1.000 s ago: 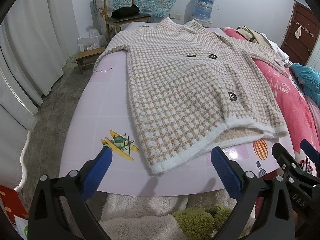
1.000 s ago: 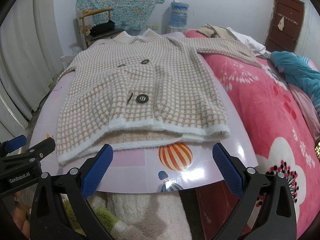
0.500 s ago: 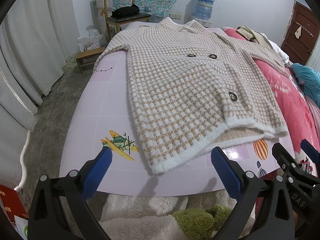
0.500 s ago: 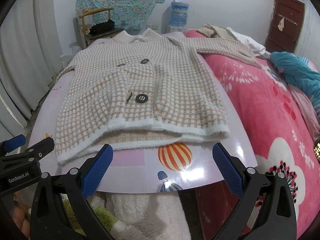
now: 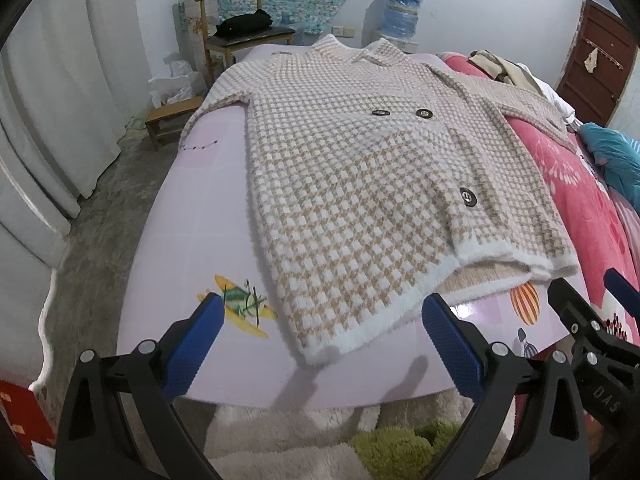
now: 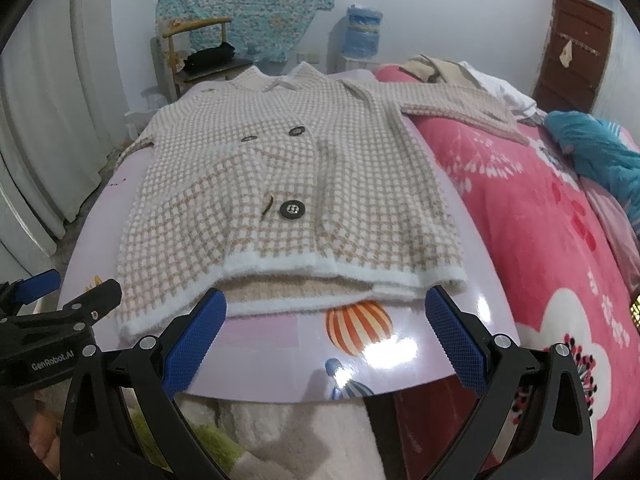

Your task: Fold large clothes

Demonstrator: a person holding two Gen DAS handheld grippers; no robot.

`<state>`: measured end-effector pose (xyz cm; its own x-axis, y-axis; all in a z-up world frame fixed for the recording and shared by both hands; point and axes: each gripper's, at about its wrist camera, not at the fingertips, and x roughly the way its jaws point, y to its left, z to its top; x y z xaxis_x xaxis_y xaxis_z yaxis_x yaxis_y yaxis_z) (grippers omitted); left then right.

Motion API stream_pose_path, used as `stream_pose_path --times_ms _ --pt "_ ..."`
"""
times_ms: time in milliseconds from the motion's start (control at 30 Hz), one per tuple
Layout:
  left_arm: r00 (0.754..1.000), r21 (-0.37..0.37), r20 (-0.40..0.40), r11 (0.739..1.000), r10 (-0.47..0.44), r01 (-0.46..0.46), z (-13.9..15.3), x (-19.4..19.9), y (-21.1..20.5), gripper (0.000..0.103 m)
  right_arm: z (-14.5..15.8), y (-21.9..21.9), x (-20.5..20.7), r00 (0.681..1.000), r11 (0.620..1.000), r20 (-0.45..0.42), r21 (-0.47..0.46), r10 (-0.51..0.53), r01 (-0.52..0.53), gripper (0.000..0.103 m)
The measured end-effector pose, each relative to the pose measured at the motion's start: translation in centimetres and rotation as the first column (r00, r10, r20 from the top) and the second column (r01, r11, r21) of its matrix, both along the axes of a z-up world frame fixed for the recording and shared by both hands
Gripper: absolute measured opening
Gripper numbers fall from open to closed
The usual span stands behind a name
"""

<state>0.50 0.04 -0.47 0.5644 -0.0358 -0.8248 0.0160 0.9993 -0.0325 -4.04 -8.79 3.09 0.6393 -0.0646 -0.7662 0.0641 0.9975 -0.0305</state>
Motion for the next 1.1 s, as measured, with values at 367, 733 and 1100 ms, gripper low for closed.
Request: stream_pose_path --times_ms 367,733,1100 --pt "0.997 0.032 0.053 0.998 -0.055 0.053 0.7 5.2 1.2 0.097 1.1 1.4 3.9 0.999 0.996 0.050 -0.090 0.022 -0.018 0.096" --pt "0.991 -0.158 0.120 0.985 -0.057 0.076 1.5 9.8 5.5 0.097 2.4 2.8 9.9 0.988 0.991 0.079 -0.012 0.134 -0.133 0.095" --pt "0.974 -0.358 0.115 0.923 0.193 -0.141 0.7 16.4 15.5 0.097 1.6 8.2 16.6 0.939 0.937 0.071 0.076 0.335 -0.340 0.095"
